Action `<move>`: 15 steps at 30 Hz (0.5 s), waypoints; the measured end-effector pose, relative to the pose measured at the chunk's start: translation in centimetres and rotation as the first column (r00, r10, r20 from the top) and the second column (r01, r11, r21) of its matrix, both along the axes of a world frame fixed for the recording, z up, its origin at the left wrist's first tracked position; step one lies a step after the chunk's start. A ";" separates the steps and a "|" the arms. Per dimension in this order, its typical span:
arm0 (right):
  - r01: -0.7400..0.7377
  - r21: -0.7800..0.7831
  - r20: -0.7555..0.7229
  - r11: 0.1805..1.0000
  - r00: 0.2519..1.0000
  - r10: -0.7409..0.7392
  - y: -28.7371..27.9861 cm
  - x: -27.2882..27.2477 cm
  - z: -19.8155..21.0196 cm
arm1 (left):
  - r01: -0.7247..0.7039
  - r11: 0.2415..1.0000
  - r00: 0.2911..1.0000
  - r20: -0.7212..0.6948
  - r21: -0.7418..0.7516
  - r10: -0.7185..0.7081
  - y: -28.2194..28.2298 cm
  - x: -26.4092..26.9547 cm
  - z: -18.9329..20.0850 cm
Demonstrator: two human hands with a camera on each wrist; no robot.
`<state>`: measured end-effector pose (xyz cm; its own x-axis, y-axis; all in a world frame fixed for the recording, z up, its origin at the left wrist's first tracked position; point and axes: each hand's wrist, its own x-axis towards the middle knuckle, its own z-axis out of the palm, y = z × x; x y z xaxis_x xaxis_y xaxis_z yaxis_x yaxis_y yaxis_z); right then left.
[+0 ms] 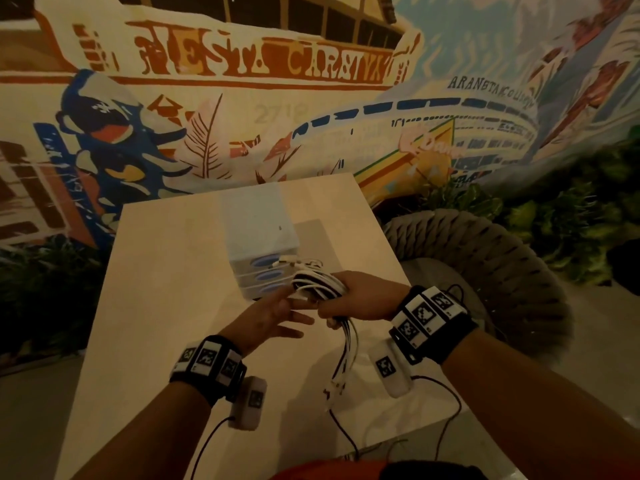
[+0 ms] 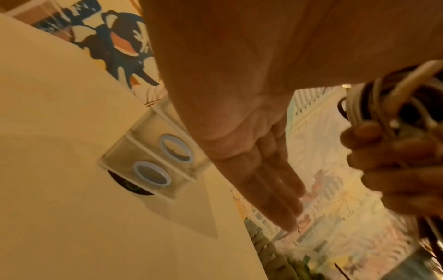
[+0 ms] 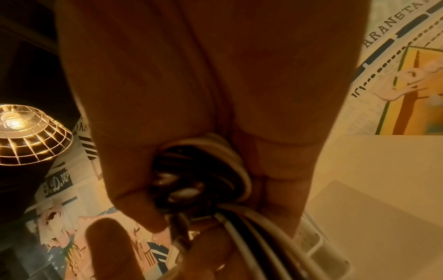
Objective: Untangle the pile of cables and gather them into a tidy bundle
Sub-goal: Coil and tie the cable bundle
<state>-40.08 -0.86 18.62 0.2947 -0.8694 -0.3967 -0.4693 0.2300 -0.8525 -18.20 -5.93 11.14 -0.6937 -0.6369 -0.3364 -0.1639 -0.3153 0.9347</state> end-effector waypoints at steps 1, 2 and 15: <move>-0.012 -0.010 0.005 1.000 1.000 0.012 0.0 0.1 0.2 | 0.046 0.999 0.999 -0.005 -0.006 -0.046 0.4 -0.3 0.2; -0.032 -0.015 0.016 0.999 0.999 0.032 0.0 0.3 0.4 | 0.082 0.996 0.996 -0.026 -0.032 -0.083 0.7 -0.7 0.5; -0.113 0.058 0.389 0.992 0.917 0.082 0.3 2.3 2.0 | -0.073 0.997 0.894 -0.444 0.002 0.066 1.4 -3.6 7.1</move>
